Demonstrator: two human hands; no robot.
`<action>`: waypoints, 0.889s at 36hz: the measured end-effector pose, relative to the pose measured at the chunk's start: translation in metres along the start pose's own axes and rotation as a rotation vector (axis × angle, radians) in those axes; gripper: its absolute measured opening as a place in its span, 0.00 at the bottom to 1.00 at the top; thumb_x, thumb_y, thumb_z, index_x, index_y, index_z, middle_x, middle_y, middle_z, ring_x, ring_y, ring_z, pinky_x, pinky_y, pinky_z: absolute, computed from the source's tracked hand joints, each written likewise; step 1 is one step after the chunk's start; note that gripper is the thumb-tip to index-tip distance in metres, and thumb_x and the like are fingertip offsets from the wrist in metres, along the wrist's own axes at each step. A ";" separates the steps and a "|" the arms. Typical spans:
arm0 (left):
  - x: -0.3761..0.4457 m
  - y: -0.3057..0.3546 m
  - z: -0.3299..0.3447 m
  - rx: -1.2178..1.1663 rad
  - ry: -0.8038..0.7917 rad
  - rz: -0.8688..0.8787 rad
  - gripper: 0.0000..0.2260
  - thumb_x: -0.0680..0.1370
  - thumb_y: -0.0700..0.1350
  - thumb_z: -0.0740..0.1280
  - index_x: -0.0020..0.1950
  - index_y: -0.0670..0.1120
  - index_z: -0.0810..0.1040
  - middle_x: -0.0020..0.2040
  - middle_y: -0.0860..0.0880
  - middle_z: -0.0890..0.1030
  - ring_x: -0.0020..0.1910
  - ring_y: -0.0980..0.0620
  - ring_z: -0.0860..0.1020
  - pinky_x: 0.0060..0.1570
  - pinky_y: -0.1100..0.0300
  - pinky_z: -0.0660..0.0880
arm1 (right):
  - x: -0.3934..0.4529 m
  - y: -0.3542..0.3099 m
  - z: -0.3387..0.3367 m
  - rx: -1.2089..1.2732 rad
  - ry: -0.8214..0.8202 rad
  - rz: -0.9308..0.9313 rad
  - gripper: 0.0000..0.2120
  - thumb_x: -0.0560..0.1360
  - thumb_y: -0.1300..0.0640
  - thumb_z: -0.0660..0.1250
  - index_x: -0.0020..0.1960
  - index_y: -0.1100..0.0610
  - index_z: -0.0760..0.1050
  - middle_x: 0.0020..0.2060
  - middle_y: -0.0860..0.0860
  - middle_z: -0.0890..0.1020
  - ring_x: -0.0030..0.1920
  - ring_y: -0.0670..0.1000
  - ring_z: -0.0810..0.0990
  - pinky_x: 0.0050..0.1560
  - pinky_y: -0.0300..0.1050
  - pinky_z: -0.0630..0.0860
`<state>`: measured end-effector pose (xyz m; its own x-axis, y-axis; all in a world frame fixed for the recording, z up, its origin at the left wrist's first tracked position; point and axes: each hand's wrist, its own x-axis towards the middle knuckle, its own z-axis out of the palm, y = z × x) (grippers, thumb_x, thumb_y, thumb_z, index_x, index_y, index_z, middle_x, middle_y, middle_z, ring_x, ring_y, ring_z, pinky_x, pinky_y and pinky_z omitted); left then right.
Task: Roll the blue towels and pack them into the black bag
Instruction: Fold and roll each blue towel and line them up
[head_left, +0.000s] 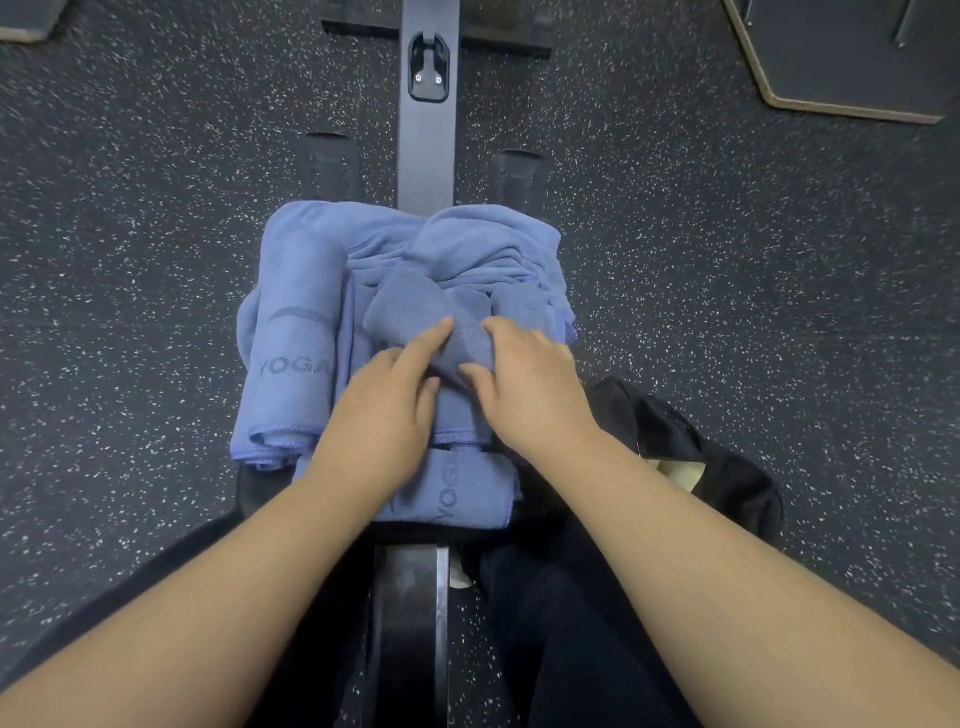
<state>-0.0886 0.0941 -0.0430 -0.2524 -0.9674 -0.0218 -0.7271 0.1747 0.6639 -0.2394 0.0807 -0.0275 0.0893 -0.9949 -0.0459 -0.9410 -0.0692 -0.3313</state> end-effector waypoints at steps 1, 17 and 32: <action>0.001 0.002 0.000 -0.059 -0.006 -0.011 0.23 0.81 0.42 0.60 0.76 0.56 0.62 0.56 0.43 0.77 0.55 0.46 0.74 0.57 0.57 0.69 | -0.001 0.000 0.000 0.042 -0.005 0.006 0.19 0.79 0.48 0.62 0.66 0.56 0.68 0.59 0.54 0.78 0.60 0.58 0.73 0.58 0.52 0.65; 0.007 0.003 -0.021 -0.785 -0.008 -0.048 0.24 0.79 0.38 0.65 0.69 0.61 0.65 0.69 0.65 0.68 0.70 0.66 0.65 0.72 0.59 0.63 | -0.013 -0.019 -0.004 0.510 -0.128 -0.051 0.20 0.82 0.57 0.57 0.73 0.58 0.62 0.66 0.56 0.73 0.66 0.53 0.70 0.61 0.38 0.62; 0.003 0.012 -0.021 -0.823 -0.141 -0.053 0.26 0.75 0.43 0.66 0.70 0.61 0.65 0.71 0.63 0.67 0.71 0.65 0.64 0.73 0.54 0.61 | -0.008 -0.022 -0.004 0.924 0.057 0.055 0.20 0.72 0.49 0.65 0.60 0.33 0.67 0.65 0.45 0.71 0.64 0.48 0.73 0.65 0.54 0.71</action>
<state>-0.0851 0.0891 -0.0196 -0.3483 -0.9289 -0.1257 -0.0553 -0.1135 0.9920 -0.2210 0.0898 -0.0166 0.0130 -0.9989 -0.0451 -0.3069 0.0389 -0.9510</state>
